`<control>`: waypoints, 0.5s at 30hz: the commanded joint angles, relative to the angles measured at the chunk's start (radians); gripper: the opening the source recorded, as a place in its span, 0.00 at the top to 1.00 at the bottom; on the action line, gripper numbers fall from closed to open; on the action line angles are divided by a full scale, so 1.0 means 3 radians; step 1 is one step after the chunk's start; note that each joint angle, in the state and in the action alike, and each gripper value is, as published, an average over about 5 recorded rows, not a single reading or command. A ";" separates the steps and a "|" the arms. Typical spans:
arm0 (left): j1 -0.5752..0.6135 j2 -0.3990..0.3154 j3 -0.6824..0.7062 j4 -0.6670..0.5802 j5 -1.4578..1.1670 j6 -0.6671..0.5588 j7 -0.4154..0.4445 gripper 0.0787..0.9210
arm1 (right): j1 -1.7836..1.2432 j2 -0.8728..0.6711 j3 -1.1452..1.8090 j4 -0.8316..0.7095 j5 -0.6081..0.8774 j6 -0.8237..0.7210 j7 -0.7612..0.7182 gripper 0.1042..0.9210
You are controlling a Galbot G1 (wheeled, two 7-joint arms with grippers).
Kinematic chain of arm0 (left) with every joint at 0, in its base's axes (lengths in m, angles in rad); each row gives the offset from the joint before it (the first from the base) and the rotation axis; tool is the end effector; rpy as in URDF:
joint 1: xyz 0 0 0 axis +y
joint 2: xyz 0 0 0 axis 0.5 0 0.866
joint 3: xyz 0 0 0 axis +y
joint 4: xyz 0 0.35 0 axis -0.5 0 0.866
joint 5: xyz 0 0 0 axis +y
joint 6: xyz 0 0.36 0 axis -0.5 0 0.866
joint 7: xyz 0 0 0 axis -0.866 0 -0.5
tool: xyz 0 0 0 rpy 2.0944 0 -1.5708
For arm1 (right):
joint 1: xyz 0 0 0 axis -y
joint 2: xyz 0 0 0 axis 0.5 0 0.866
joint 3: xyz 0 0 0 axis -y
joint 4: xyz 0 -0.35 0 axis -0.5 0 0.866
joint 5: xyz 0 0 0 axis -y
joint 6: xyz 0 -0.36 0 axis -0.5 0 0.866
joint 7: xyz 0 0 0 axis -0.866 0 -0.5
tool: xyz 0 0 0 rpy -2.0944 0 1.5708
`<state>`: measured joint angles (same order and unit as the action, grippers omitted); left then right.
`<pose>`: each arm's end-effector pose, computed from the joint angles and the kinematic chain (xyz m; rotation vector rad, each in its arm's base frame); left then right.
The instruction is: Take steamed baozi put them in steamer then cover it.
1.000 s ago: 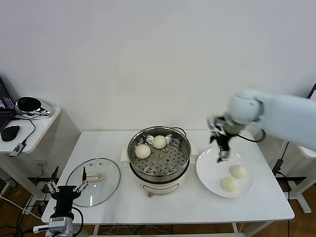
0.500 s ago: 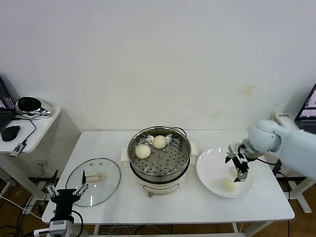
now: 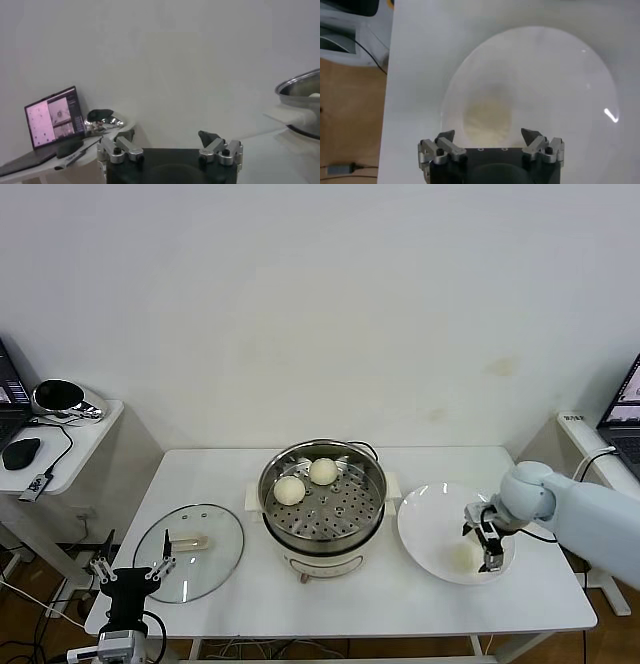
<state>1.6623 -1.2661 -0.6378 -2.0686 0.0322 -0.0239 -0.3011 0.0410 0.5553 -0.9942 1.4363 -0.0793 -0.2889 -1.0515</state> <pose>0.1648 0.0878 -0.3113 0.3524 -3.0509 -0.5539 0.4629 -0.1506 -0.2212 1.2702 -1.2371 1.3849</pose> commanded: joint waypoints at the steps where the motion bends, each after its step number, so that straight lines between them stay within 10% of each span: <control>1: -0.0002 0.0000 0.0001 0.0010 -0.0002 0.0000 -0.0001 0.12 | -0.0345 0.0129 0.0210 -0.0154 -0.0142 0.0028 0.0060 0.12; 15: 0.0010 -0.0009 -0.0014 -0.0018 -0.0010 -0.0007 -0.0006 0.12 | -0.0285 0.0106 0.0237 -0.0136 -0.0161 0.0036 -0.0006 0.33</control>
<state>1.6652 -1.2679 -0.6421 -2.0710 0.0289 -0.0255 -0.3025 -0.0297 0.5822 -0.9394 1.4019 -0.1195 -0.2865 -1.0454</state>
